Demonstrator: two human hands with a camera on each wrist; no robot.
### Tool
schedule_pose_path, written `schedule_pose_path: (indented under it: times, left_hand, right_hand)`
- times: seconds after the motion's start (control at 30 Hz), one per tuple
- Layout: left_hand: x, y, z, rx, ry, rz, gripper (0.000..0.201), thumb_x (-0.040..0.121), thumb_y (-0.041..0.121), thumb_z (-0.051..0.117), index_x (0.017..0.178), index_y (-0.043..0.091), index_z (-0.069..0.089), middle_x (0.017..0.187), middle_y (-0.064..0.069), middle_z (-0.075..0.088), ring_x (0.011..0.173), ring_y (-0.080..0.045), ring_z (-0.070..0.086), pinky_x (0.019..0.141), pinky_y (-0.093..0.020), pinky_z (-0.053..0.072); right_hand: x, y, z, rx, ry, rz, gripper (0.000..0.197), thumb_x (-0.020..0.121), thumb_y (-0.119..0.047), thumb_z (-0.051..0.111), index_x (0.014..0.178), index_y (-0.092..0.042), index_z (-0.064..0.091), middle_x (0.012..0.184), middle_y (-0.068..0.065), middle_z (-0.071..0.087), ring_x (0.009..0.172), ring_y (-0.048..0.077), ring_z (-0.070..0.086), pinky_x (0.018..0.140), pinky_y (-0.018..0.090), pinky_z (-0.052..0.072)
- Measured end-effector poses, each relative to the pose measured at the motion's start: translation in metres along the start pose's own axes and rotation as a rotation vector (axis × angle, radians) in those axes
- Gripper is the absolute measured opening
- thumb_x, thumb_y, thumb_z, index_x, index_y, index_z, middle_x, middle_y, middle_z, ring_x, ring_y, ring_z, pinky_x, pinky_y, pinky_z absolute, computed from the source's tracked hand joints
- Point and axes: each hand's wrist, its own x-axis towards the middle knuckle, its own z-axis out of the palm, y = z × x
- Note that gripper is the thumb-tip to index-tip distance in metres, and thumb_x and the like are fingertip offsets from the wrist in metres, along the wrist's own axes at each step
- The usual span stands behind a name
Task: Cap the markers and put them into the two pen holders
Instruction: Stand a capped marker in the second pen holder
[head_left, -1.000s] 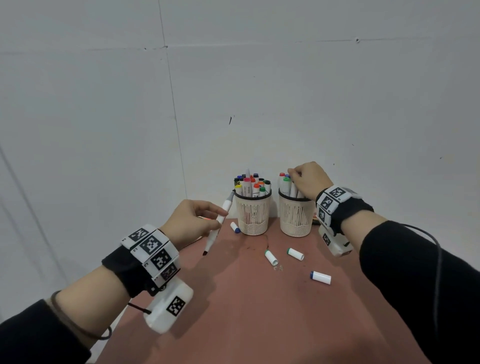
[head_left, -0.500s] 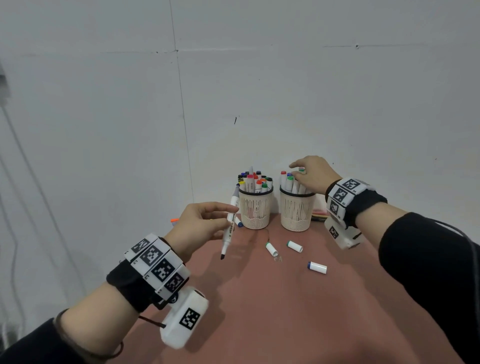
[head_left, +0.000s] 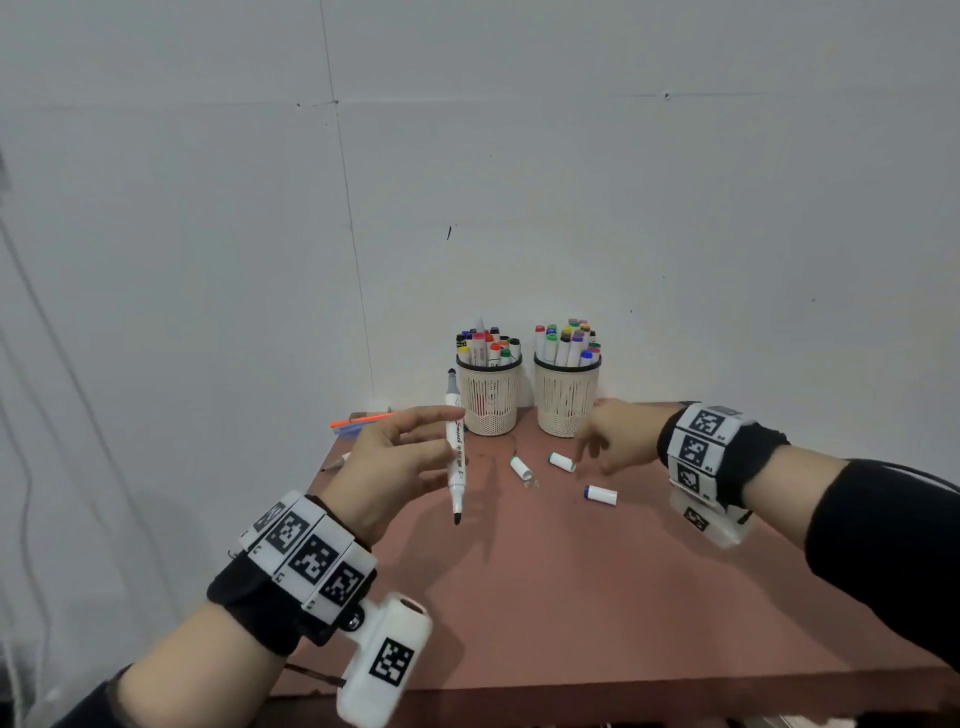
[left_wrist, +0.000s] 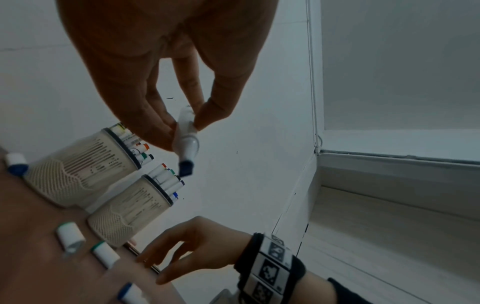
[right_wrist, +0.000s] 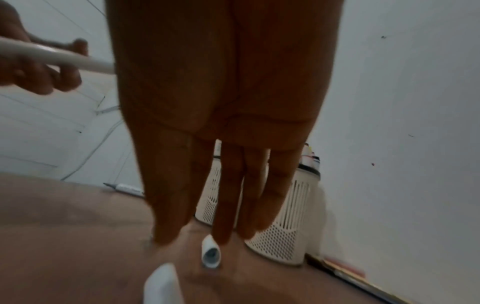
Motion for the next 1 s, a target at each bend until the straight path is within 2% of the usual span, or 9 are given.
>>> schedule_pose_path:
  times: [0.17,0.33,0.47,0.53,0.63,0.77,0.83,0.9,1.0]
  left_hand:
    - [-0.018,-0.015,0.009,-0.126,0.039,-0.044,0.036,0.084,-0.014,0.052,0.103,0.012,0.067,0.08,-0.008,0.066,0.068,-0.02,0.066,0.06,-0.025,0.057]
    - [-0.033,-0.036,0.017,-0.208,0.054,-0.115,0.033,0.084,-0.013,0.055,0.102,0.013,0.067,0.077,-0.011,0.067,0.065,-0.02,0.066,0.063,-0.027,0.058]
    - [-0.04,-0.053,0.023,-0.278,0.102,-0.131,0.032,0.084,-0.012,0.056,0.102,0.012,0.067,0.079,-0.014,0.067,0.064,-0.02,0.067,0.059,-0.025,0.057]
    - [-0.043,-0.059,0.028,-0.318,0.102,-0.13,0.034,0.084,-0.012,0.056,0.106,0.012,0.066,0.086,-0.018,0.066,0.072,-0.023,0.067,0.06,-0.025,0.058]
    - [-0.046,-0.07,0.035,-0.428,0.077,-0.116,0.043,0.082,-0.016,0.054,0.116,0.009,0.063,0.099,-0.024,0.061,0.081,-0.029,0.066,0.058,-0.027,0.057]
    - [-0.044,-0.084,0.04,-0.421,0.094,-0.1,0.043,0.084,-0.015,0.054,0.118,0.01,0.062,0.091,-0.018,0.063,0.072,-0.019,0.068,0.062,-0.023,0.056]
    - [-0.042,-0.09,0.04,-0.424,0.111,-0.098,0.041,0.085,-0.013,0.054,0.115,0.012,0.063,0.082,-0.011,0.061,0.069,-0.016,0.066,0.06,-0.022,0.056]
    - [-0.04,-0.093,0.04,-0.447,0.125,-0.087,0.04,0.086,-0.012,0.054,0.115,0.013,0.063,0.084,-0.011,0.059,0.075,-0.019,0.064,0.062,-0.022,0.056]
    - [-0.035,-0.096,0.038,-0.517,0.143,-0.057,0.04,0.086,-0.011,0.052,0.119,0.01,0.061,0.085,-0.014,0.057,0.082,-0.022,0.062,0.068,-0.023,0.058]
  right_hand:
    - [-0.004,-0.002,0.014,0.011,-0.12,-0.004,0.036,0.08,-0.019,0.072,0.115,-0.026,0.066,0.092,-0.005,0.061,0.084,0.009,0.053,0.06,0.011,0.034]
    - [-0.011,-0.012,0.02,-0.007,-0.172,0.006,0.028,0.08,-0.012,0.072,0.107,-0.014,0.068,0.078,-0.01,0.059,0.076,0.009,0.053,0.061,0.014,0.04]
    - [-0.027,-0.023,0.018,-0.007,-0.184,-0.023,0.025,0.081,-0.008,0.067,0.104,-0.017,0.07,0.075,-0.014,0.054,0.073,0.008,0.053,0.069,0.02,0.044]
    - [-0.038,-0.029,0.015,0.022,-0.124,-0.047,0.027,0.082,-0.007,0.063,0.105,-0.018,0.07,0.074,-0.013,0.055,0.068,0.004,0.051,0.063,0.016,0.04]
    - [-0.055,-0.038,0.01,0.091,0.014,-0.069,0.033,0.082,-0.006,0.059,0.11,-0.02,0.07,0.081,-0.005,0.058,0.072,0.008,0.052,0.06,0.013,0.038]
    - [-0.08,-0.053,0.011,0.301,0.197,-0.079,0.031,0.083,-0.008,0.06,0.108,-0.021,0.071,0.089,-0.002,0.065,0.072,0.003,0.053,0.059,0.005,0.038]
    - [-0.092,-0.061,0.016,0.465,0.29,-0.06,0.025,0.082,-0.009,0.064,0.102,-0.022,0.073,0.087,-0.004,0.067,0.07,-0.003,0.055,0.061,0.004,0.039]
    - [-0.103,-0.071,0.024,0.701,0.372,-0.019,0.021,0.081,-0.007,0.068,0.094,-0.021,0.073,0.078,-0.004,0.066,0.065,-0.004,0.056,0.061,0.006,0.042]
    - [-0.112,-0.084,0.041,1.174,0.478,0.021,0.018,0.08,0.003,0.068,0.086,-0.013,0.071,0.076,0.006,0.067,0.065,0.012,0.062,0.062,0.015,0.051]
